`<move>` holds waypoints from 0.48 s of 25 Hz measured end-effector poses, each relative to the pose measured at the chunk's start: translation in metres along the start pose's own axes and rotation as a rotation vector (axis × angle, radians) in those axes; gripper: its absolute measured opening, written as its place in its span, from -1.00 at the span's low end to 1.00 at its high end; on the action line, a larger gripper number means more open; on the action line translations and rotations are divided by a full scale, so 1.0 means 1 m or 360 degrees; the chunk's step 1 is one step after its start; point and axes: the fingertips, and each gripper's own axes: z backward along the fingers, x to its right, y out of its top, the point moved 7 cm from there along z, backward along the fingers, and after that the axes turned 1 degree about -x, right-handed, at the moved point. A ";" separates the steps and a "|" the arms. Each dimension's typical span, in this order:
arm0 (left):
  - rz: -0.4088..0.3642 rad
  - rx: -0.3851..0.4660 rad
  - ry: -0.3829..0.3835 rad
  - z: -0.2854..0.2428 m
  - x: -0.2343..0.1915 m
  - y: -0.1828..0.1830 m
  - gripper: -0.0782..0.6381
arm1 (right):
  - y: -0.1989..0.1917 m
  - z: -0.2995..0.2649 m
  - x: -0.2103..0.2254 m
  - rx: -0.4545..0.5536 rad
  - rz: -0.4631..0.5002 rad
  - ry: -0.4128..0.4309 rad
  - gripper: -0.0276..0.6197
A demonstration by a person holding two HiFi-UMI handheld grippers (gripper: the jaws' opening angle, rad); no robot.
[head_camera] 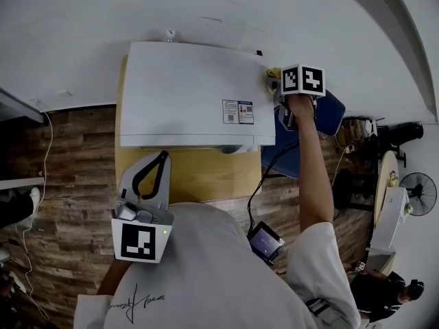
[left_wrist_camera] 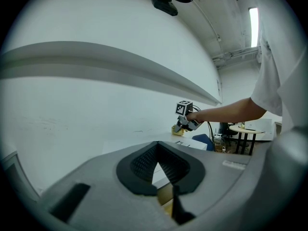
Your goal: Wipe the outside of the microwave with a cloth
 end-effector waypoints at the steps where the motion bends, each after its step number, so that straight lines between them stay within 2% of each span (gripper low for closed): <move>1: 0.0000 -0.0003 -0.0002 0.001 -0.001 -0.001 -0.80 | 0.000 0.000 -0.001 -0.0002 0.0003 -0.0007 -0.56; 12: -0.0030 -0.0008 -0.0031 0.009 -0.016 -0.003 -0.80 | 0.007 -0.005 -0.025 -0.0007 0.0027 0.0000 -0.56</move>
